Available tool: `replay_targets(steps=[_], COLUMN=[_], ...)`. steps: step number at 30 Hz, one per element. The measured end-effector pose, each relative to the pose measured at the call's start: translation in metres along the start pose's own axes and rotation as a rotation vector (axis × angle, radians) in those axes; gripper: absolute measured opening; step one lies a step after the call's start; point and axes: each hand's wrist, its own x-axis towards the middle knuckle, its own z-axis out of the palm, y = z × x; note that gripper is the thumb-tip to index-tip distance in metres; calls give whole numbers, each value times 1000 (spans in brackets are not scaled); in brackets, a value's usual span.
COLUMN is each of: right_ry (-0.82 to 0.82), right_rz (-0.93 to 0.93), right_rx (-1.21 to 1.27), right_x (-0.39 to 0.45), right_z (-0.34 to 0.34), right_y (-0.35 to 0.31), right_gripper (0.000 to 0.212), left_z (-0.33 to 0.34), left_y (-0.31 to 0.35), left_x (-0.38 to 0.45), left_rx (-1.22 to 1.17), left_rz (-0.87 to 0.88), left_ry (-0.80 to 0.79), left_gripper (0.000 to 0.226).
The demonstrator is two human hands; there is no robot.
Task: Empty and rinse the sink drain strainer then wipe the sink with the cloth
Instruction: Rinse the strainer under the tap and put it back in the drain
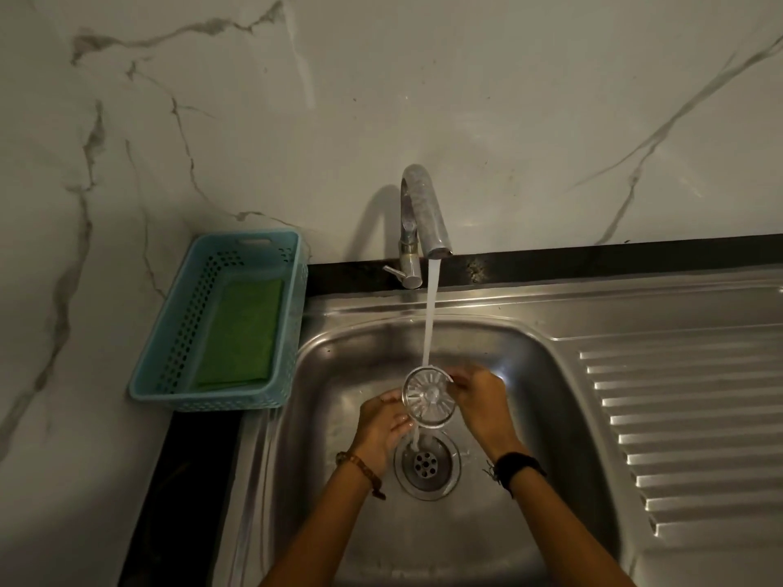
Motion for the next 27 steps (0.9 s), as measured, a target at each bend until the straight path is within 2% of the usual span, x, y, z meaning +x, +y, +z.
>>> replay_targets(steps=[2, 4, 6, 8, 10, 12, 14, 16, 21, 24, 27], right_ry=[28, -32, -141, -192, -173, -154, -140, -108, 4, 27, 72], right_rz=[110, 282, 404, 418, 331, 176, 45, 15, 31, -66, -176], right_rx=[178, 420, 519, 501, 395, 184, 17, -26, 38, 59, 25], right_x=[-3, 0, 8, 19, 29, 31, 25, 17, 14, 19, 21], right_z=[-3, -3, -2, 0, 1, 0, -1, -6, -14, -5, 4], right_y=[10, 12, 7, -3, -14, -22, -20, -9, 13, 4, -6], right_gripper=[12, 12, 15, 19, 19, 16, 14, 12, 9, 8, 4], left_z=[3, 4, 3, -2, -10, -13, -11, -8, -2, -9, -20], left_y=[6, 13, 19, 24, 22, 12, -1, -10, -2, 5, -2], left_x=[2, 5, 9, 17, 24, 25, 24, 25, 27, 29, 34], left_rx=[89, 242, 303, 270, 241, 171, 65, 66, 457, 459, 515], left_rz=[143, 254, 274, 225, 144, 65, 35, 108, 394, 457, 443], left_ry=[41, 35, 42, 96, 118, 49, 55, 102, 122, 158, 196], left_gripper=[15, 12, 10, 13, 15, 19, 18, 14, 17, 21, 15])
